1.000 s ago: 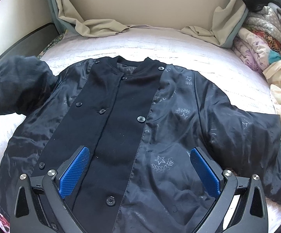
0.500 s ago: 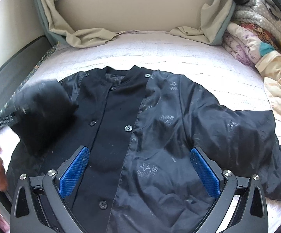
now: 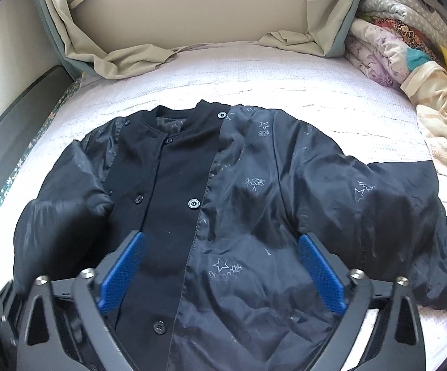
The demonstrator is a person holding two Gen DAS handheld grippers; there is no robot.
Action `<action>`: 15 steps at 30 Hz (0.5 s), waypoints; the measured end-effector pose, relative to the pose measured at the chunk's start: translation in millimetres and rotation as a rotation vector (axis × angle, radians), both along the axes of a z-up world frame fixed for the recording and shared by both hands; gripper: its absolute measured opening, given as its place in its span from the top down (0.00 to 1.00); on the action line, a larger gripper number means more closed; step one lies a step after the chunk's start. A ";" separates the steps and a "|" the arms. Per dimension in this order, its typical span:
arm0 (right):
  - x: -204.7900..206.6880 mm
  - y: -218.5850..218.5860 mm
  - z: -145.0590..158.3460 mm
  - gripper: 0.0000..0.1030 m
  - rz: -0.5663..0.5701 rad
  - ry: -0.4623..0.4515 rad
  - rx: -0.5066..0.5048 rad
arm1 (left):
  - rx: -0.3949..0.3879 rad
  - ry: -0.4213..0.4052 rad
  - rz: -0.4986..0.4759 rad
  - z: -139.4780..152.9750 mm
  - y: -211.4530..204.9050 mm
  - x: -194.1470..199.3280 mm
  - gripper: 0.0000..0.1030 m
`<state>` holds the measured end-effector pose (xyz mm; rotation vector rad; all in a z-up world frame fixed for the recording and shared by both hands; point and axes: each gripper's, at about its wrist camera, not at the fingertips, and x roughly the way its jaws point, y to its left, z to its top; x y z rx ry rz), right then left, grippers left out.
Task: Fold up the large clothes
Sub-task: 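Fold the held sleeve across the jacket front with the left tool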
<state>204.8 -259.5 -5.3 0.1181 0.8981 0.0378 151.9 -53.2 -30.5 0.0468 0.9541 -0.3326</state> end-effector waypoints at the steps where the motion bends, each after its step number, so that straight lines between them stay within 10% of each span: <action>1: 0.7 -1.9 -1.2 0.18 -0.004 0.007 0.005 | 0.000 -0.005 -0.020 -0.3 -1.4 -3.2 0.01; 15: -19.4 36.8 22.0 0.31 0.191 -0.031 0.047 | 0.108 -0.128 -0.217 10.2 -20.9 -65.0 0.00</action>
